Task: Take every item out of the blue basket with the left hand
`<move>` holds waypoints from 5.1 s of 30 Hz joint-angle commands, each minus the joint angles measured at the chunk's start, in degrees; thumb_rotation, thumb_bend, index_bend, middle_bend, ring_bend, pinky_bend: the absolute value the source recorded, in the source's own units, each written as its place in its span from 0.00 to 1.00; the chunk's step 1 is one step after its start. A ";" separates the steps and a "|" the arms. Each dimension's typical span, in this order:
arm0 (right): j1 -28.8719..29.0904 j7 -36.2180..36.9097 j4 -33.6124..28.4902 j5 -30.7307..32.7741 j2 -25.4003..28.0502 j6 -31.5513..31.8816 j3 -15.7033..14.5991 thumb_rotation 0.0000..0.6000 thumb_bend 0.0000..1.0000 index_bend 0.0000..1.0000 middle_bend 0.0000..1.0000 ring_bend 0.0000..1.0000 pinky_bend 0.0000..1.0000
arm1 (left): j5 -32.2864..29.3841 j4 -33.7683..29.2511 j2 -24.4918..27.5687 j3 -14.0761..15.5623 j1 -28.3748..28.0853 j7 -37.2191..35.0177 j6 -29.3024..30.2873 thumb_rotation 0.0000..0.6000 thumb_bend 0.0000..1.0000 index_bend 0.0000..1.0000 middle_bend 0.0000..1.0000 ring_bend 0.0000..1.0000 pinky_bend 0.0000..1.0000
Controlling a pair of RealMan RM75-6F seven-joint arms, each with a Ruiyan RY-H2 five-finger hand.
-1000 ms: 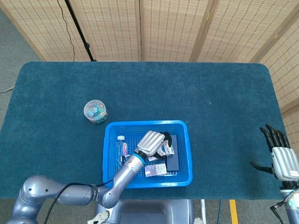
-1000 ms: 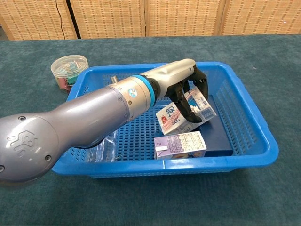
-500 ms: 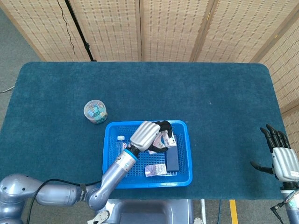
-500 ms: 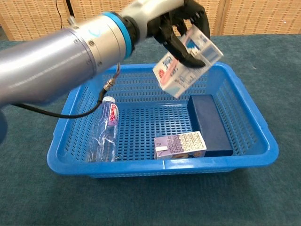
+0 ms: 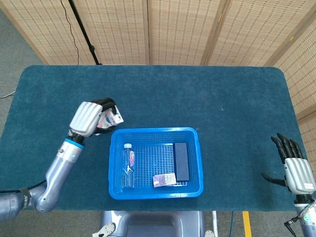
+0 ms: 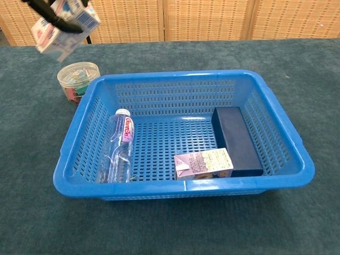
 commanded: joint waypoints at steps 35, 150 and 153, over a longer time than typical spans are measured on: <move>1.14 3.09 0.17 2.07 1.15 -2.56 0.51 1.00 0.00 0.00 0.00 0.00 0.00 | 22.23 -15.26 13.99 9.98 -0.26 -15.62 -12.68 1.00 0.00 0.00 0.00 0.00 0.00; 3.48 3.88 -0.53 2.99 2.07 -8.61 -0.32 1.00 0.00 0.00 0.00 0.00 0.00 | 3.06 14.25 -0.28 6.94 4.53 -27.93 -12.42 1.00 0.37 0.24 0.15 0.17 0.34; 3.32 4.09 -0.51 2.94 2.19 -8.37 -0.43 1.00 0.00 0.00 0.00 0.00 0.00 | 4.83 13.34 1.15 6.98 3.83 -31.55 -15.52 1.00 0.20 0.00 0.00 0.00 0.03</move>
